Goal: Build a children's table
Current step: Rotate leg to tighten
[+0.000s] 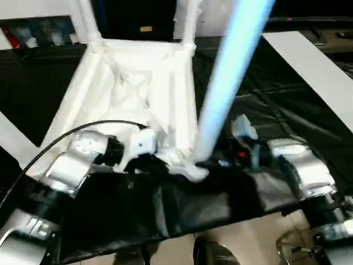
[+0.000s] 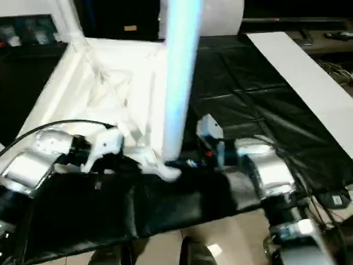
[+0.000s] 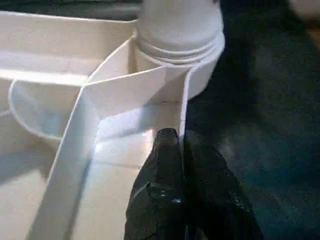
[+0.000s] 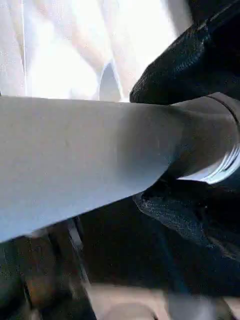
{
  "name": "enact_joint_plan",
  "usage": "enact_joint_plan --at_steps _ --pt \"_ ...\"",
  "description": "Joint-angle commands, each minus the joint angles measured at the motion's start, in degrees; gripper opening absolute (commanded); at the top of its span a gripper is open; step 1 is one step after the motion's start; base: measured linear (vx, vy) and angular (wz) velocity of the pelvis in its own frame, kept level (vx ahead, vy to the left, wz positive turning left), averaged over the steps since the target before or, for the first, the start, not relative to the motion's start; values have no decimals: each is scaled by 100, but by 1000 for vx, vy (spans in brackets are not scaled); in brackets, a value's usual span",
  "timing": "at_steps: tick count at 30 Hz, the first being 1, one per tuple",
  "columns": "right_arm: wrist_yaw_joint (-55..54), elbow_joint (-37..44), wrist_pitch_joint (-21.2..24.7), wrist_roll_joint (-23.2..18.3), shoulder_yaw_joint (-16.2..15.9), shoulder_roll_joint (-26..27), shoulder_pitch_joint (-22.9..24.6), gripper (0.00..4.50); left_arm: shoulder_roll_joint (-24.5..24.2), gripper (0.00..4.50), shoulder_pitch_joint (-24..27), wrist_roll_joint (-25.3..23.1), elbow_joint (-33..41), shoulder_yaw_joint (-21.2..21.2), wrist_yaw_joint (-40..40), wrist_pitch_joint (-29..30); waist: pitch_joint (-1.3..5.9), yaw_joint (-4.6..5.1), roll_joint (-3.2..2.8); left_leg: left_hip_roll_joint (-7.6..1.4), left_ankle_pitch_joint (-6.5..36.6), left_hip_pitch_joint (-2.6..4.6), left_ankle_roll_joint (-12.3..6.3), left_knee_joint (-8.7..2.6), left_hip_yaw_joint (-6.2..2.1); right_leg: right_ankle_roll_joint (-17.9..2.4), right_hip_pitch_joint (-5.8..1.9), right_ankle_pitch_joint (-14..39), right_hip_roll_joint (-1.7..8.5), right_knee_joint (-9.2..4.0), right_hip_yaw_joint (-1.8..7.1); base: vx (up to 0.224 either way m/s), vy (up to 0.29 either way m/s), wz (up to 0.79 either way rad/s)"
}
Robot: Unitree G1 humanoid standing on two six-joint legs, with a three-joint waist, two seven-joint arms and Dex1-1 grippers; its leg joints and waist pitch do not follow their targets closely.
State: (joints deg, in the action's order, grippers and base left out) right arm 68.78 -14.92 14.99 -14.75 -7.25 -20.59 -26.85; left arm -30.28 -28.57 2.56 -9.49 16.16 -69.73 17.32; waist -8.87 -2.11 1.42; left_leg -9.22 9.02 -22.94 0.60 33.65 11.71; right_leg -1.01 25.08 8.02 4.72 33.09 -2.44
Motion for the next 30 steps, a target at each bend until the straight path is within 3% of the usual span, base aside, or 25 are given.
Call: enact_joint_plan --at_steps 1,5,6,7,11,14,15,18,19,22,24,26,29,30 --pt "-951 151 266 255 -31 311 94 193 431 0 146 218 607 22 492 534 323 49 -33 -398 2322 194 182 -524 -280 -940 -194 3284 422 -428 237 0 0 0" --pt "-1944 306 521 438 92 820 163 193 871 0 324 124 1033 -64 1179 1086 300 232 -8 -371 2599 156 246 -543 -330 -692 -181 3610 414 -501 209 0 0 0" --pt "-2324 338 588 531 135 1009 161 193 1073 0 357 107 1113 -114 1438 1265 305 249 -4 -360 2618 162 232 -534 -333 -663 -176 3674 418 -516 200 0 0 0" --pt "-3197 444 874 647 253 1451 150 193 1575 0 370 -37 1244 -222 2156 1579 290 304 -20 -351 2601 182 200 -516 -310 -621 -132 3708 405 -563 217 0 0 0" --pt "-4120 592 1147 809 318 1989 107 192 2139 0 248 -171 1274 -276 2944 1866 298 309 -3 -321 2499 202 121 -490 -312 -444 -96 3912 395 -611 196 0 0 0" --pt "-4186 607 1134 743 340 2089 107 192 2243 0 175 -191 1245 -268 3075 1885 309 305 -9 -320 2446 187 44 -517 -296 -403 -99 3568 360 -599 199 0 0 0" --pt "-4162 604 1084 701 371 2075 122 227 2227 0 160 -211 1252 -249 3065 1889 326 295 -8 -323 2376 191 10 -525 -280 -430 -110 3319 350 -588 206 0 0 0" --pt "-3935 575 879 711 416 1833 191 248 1993 0 195 -286 1258 -156 2833 1797 356 273 -21 -343 2109 170 -82 -538 -252 -595 -153 2674 344 -538 225 0 0 0" --pt "-3829 589 826 710 432 1742 221 264 1885 0 235 -316 1264 -129 2718 1744 367 258 -30 -347 1954 151 -147 -537 -236 -759 -182 2267 341 -492 234 0 0 0" --pt "-3524 715 733 656 411 1513 308 277 1608 0 338 -347 1291 -71 2533 1672 398 239 -38 -353 1669 137 -274 -511 -210 -992 -235 1729 348 -422 245 0 0 0" --pt "-3085 756 581 536 395 1251 361 306 1357 0 375 -327 1170 -54 2297 1395 424 208 -45 -355 1503 171 -327 -485 -186 -1086 -232 1498 340 -411 246 0 0 0" --pt "-2470 662 117 487 377 857 394 319 961 0 418 -270 1005 7 1762 933 436 172 -23 -350 1342 154 -487 -459 -177 -1136 -275 1414 360 -389 236 0 0 0" --pt "-1639 573 -27 272 342 463 383 345 576 0 388 -177 761 64 1150 414 448 143 4 -341 1214 157 -596 -429 -148 -1209 -269 1389 349 -366 242 0 0 0" --pt "-1481 530 -79 269 323 376 360 355 497 0 364 -181 681 90 1036 297 426 110 -2 -353 1272 184 -604 -425 -141 -1228 -234 1524 349 -380 252 0 0 0"
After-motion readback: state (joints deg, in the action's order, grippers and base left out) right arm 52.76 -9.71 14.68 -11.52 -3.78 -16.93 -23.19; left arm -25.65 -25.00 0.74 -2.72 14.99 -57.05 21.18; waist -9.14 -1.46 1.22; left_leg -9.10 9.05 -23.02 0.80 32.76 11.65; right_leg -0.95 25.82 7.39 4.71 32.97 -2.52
